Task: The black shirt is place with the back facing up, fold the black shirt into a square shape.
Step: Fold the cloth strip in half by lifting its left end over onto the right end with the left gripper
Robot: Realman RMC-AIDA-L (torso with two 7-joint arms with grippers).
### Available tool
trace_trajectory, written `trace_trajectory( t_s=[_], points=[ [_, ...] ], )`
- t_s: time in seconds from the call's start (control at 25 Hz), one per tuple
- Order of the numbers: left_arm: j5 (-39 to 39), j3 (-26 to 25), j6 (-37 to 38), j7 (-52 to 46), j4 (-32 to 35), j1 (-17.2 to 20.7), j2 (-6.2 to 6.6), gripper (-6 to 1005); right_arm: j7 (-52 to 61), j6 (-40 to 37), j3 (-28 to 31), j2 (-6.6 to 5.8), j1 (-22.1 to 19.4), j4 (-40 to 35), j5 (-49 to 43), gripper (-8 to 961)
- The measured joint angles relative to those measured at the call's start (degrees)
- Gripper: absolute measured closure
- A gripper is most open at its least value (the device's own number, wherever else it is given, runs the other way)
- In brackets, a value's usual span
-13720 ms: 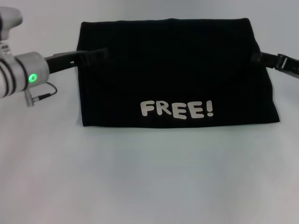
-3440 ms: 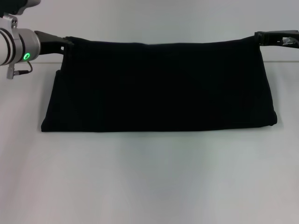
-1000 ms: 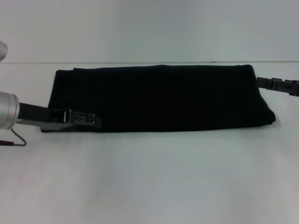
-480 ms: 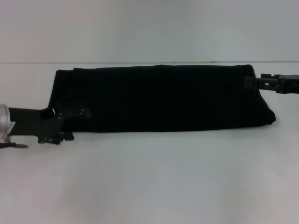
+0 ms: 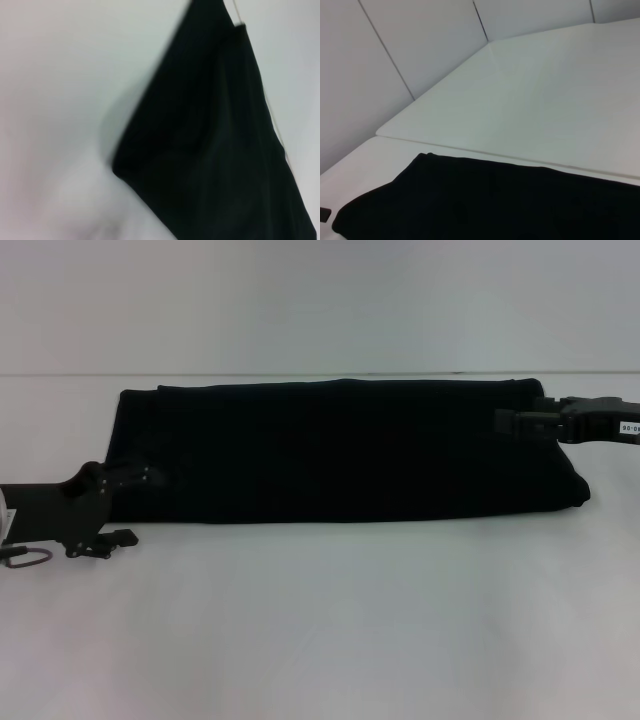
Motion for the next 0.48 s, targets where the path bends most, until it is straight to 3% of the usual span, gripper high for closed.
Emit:
trace_trajectory(
  t_s=[0.48],
  points=[
    [1.1, -0.1, -4.6, -0.8, -0.3, 0.2, -0.17, 73, -0.2, 0.4, 0.0, 0.66, 0.2, -0.1, 0.3, 54]
  ],
)
